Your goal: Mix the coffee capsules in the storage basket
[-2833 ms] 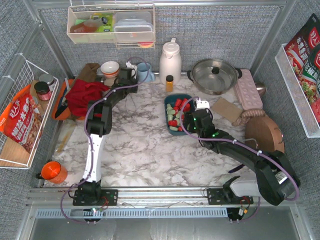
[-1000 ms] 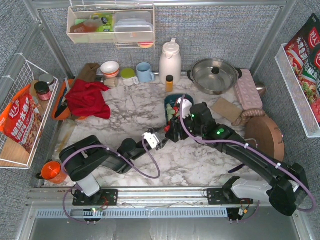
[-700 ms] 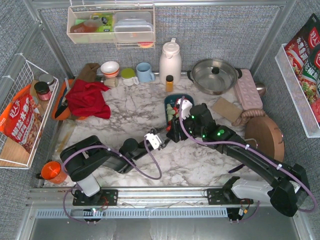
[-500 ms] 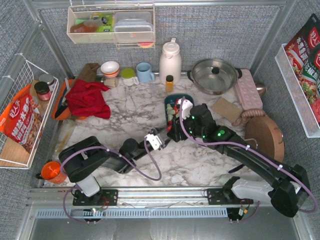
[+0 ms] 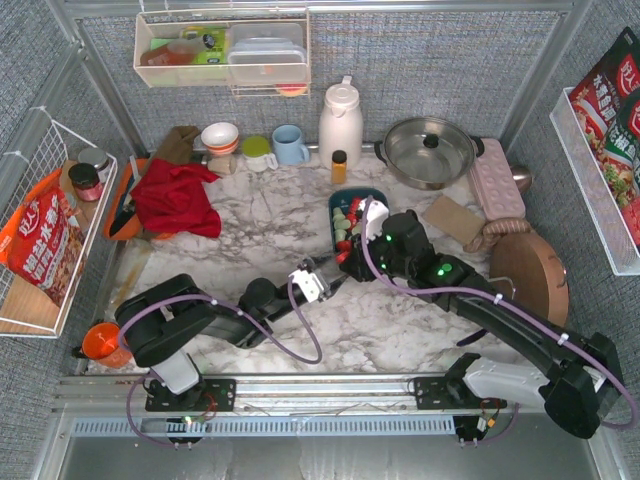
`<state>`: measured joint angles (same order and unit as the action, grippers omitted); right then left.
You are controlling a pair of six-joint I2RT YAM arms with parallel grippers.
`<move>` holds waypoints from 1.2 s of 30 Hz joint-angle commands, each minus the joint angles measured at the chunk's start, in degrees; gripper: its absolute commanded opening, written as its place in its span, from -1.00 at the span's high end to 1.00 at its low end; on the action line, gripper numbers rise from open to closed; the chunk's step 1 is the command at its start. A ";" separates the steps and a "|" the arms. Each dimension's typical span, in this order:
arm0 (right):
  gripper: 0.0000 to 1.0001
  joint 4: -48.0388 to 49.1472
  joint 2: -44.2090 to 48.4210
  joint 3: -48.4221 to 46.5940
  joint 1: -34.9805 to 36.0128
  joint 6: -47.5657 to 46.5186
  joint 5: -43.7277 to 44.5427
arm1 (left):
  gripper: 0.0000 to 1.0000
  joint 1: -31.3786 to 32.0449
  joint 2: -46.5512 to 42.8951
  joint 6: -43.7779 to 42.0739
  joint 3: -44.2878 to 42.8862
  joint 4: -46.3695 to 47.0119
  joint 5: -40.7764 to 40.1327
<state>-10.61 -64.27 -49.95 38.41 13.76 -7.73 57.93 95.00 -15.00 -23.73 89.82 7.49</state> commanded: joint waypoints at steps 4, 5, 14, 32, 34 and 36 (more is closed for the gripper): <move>0.66 -1.27 1.20 1.12 0.27 1.07 1.66 | -0.06 0.16 0.18 -0.20 -1.05 6.52 -1.79; 0.69 -1.26 1.25 1.17 0.28 1.16 1.80 | -0.11 0.16 0.16 -0.20 -1.06 6.51 -1.97; 0.84 -0.82 1.86 1.47 0.26 1.37 2.88 | -0.27 0.34 0.54 -0.19 -0.89 6.50 -2.80; 0.95 1.60 0.55 -1.42 -0.10 2.93 15.40 | -0.98 0.52 -0.15 -1.26 2.31 6.50 -4.08; 0.95 3.06 -1.28 -1.99 -0.18 2.31 17.61 | -0.98 0.57 -1.11 -1.06 3.18 6.56 -5.57; 0.94 4.28 -3.96 -2.96 -0.26 0.65 20.40 | -0.98 0.61 -2.34 -0.71 4.23 6.53 -8.06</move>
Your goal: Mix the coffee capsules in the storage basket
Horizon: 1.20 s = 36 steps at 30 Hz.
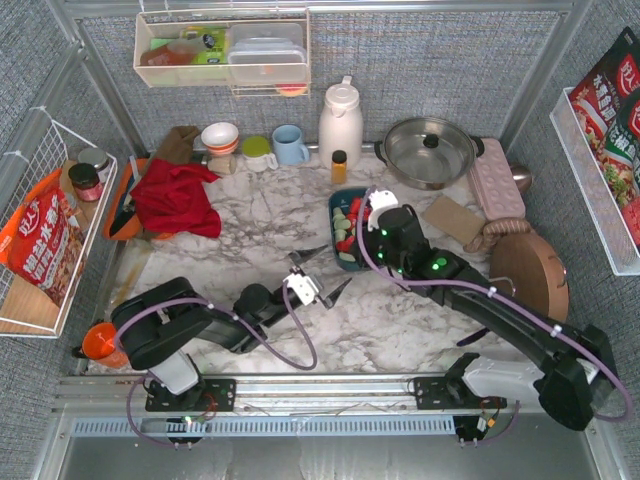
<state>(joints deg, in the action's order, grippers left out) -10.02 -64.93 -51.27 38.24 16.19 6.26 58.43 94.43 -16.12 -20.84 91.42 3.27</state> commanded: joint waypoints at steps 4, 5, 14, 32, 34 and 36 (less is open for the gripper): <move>0.83 5.49 -10.41 -4.45 -0.42 -4.73 12.25 | -0.98 0.10 -4.87 1.41 3.79 4.80 -13.98; 0.81 5.91 -12.40 -5.21 -0.74 -5.35 13.18 | -0.98 0.08 -5.84 1.45 4.51 4.77 -16.59; 0.74 11.61 -30.75 -17.38 -6.36 -7.83 9.91 | -0.98 0.10 -14.82 1.32 10.34 0.67 -30.84; -0.98 5.22 -41.10 -26.98 -11.04 -1.73 8.83 | -0.98 -0.14 -33.68 2.67 12.59 -18.83 -46.97; -0.98 4.83 -39.65 -26.75 -11.21 -1.85 8.85 | -0.98 -0.16 -34.42 3.12 12.54 -19.20 -47.12; -0.98 4.56 -37.75 -26.27 -11.24 -2.09 8.86 | -0.99 -0.16 -34.94 3.33 12.28 -19.70 -47.12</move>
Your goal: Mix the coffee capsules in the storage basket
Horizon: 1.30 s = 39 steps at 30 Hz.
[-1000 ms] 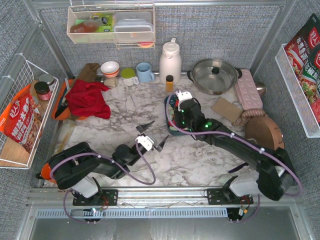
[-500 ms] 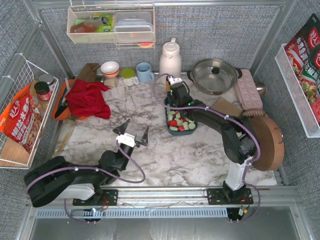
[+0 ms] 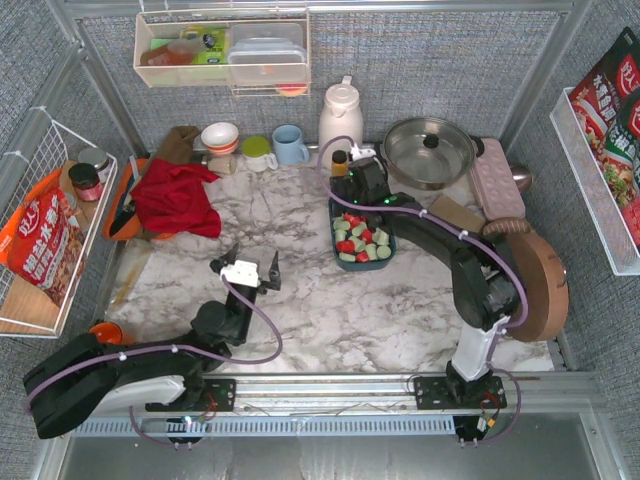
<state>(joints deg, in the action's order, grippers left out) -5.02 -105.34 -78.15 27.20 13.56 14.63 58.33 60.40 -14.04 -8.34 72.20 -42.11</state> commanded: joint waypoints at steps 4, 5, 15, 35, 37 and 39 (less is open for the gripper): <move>-0.98 -0.36 8.02 2.55 -0.28 -0.08 0.97 | -0.98 -0.05 -1.87 1.90 -0.62 -1.91 -1.83; -0.98 -0.28 9.68 3.20 -0.30 -0.15 1.46 | -0.99 -0.05 -2.17 2.02 -0.68 -1.96 -1.77; -0.98 19.80 31.12 28.43 -0.43 -9.31 20.66 | -0.98 -0.05 -6.09 4.81 -0.76 -6.36 -6.03; -0.98 56.06 13.59 50.43 -6.13 -24.62 35.91 | -0.98 -0.38 -24.49 10.32 2.98 -22.81 -20.67; -0.98 59.21 13.09 51.20 -6.19 -24.98 36.73 | -0.98 -0.40 -27.55 11.17 3.95 -24.67 -20.69; -0.98 58.43 13.85 51.57 -6.28 -24.03 36.40 | -0.98 -0.57 -30.59 11.68 4.91 -26.46 -20.56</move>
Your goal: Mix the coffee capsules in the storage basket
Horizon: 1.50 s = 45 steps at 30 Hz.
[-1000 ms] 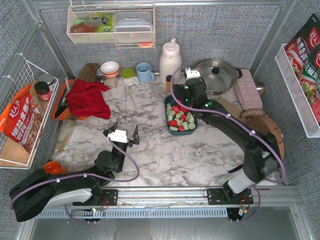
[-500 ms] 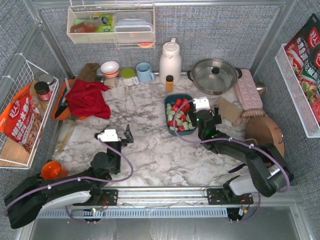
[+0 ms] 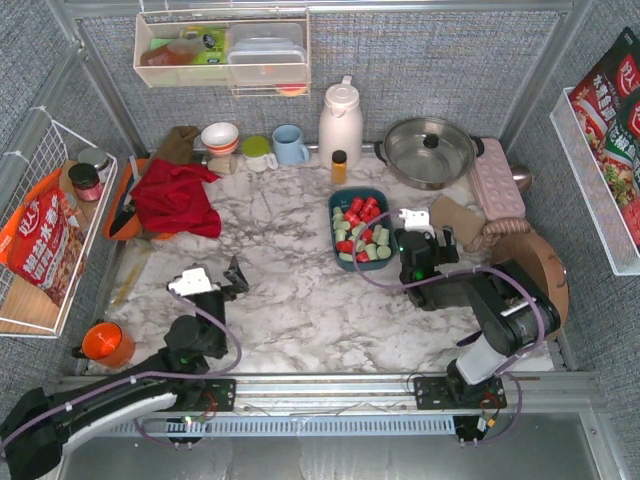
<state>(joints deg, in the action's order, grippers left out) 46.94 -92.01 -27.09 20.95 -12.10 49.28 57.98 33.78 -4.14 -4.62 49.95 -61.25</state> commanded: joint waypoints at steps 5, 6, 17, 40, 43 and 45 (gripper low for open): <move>-0.99 9.27 4.53 5.57 -3.63 5.84 -6.18 | -0.98 -1.15 -10.40 -0.09 4.40 -5.76 -1.42; -0.99 9.51 5.61 6.75 -4.84 7.15 -8.47 | -0.98 -1.50 -11.30 -0.83 4.96 -5.78 -1.41; -0.98 21.71 2.88 14.19 -12.19 7.71 -33.91 | -0.98 -6.89 -12.82 -1.42 6.11 -6.41 4.02; -0.98 4.25 5.04 6.61 -15.88 10.43 -39.61 | -0.99 -42.14 36.36 3.74 -7.20 -1.57 20.01; -0.98 4.21 5.04 6.64 -15.94 10.43 -39.66 | -0.99 -44.38 40.89 4.43 -9.08 3.86 23.41; -0.98 4.25 5.09 6.61 -15.94 10.43 -39.63 | -0.99 -45.96 43.56 7.59 -9.76 8.98 29.18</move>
<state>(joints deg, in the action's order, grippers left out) 50.54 -86.98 -20.14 4.95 -1.89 10.07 14.09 73.82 -0.30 -12.93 48.03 -40.25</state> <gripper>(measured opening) 0.992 0.996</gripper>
